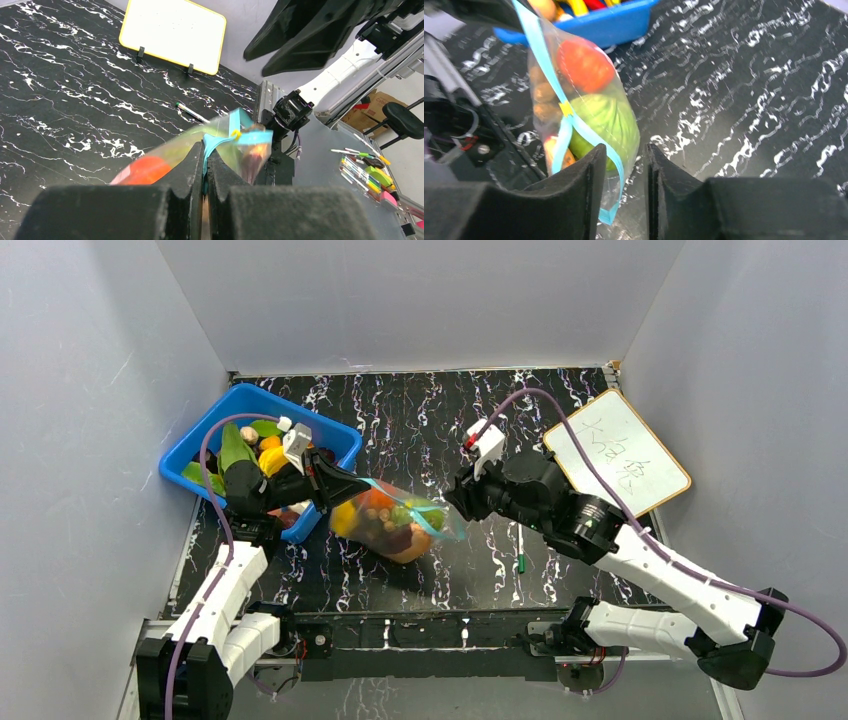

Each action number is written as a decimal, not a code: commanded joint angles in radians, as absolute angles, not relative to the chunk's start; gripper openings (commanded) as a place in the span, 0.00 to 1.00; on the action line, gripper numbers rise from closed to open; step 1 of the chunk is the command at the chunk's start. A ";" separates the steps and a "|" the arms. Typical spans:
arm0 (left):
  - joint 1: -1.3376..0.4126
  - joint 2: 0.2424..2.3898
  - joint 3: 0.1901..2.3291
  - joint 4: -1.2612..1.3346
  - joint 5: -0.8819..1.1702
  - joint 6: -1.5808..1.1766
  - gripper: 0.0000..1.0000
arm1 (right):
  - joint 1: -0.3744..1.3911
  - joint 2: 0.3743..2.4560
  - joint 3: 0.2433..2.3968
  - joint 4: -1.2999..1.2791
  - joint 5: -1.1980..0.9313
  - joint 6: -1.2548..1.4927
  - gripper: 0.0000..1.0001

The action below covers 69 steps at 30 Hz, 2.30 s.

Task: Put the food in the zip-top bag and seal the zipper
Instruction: Zip the zipper food storage bag at the center of the board.

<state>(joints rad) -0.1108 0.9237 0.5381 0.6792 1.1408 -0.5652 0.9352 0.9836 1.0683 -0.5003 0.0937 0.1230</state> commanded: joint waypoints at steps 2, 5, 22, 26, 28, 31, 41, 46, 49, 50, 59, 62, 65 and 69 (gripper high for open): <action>-0.104 0.917 0.546 0.786 1.145 -0.591 0.00 | 0.933 1.024 1.175 -0.461 -0.019 0.084 0.38; -0.103 0.915 0.541 0.795 1.145 -0.599 0.00 | 0.933 1.085 1.189 -0.434 -0.108 0.059 0.43; -0.103 0.907 0.560 0.736 1.136 -0.565 0.00 | 1.102 1.286 1.189 -0.333 0.062 0.079 0.50; -0.103 0.906 0.560 0.727 1.121 -0.567 0.00 | 1.120 1.293 1.187 -0.350 0.134 0.062 0.33; -0.102 0.906 0.562 0.704 1.098 -0.574 0.00 | 1.120 1.270 1.170 -0.343 0.169 0.060 0.03; -0.101 0.891 0.574 0.593 1.027 -0.536 0.00 | 1.119 1.210 1.120 -0.330 0.202 0.055 0.00; -0.053 0.948 0.616 0.609 0.884 -0.591 0.00 | 1.120 1.022 0.962 -0.489 0.153 0.093 0.00; -0.052 0.955 0.605 0.645 0.917 -0.584 0.00 | 1.119 0.975 0.963 -0.543 0.132 0.104 0.00; -0.052 0.939 0.590 0.744 1.012 -0.563 0.00 | 1.120 0.985 1.009 -0.542 0.132 0.089 0.00; -0.052 0.929 0.581 0.788 1.056 -0.550 0.00 | 1.120 0.995 1.030 -0.541 0.131 0.077 0.00; -0.133 0.875 0.718 0.494 1.356 -0.240 0.57 | 1.120 1.150 1.231 -0.530 0.064 -0.025 0.00; -0.205 0.878 0.784 0.243 1.358 -0.026 0.64 | 1.120 1.188 1.273 -0.521 0.025 -0.067 0.00; -0.281 0.906 0.837 0.064 1.335 0.119 0.66 | 1.120 1.215 1.295 -0.492 0.001 -0.094 0.00; -0.343 0.967 0.883 -0.125 1.303 0.274 0.65 | 1.120 1.252 1.332 -0.487 -0.029 -0.111 0.00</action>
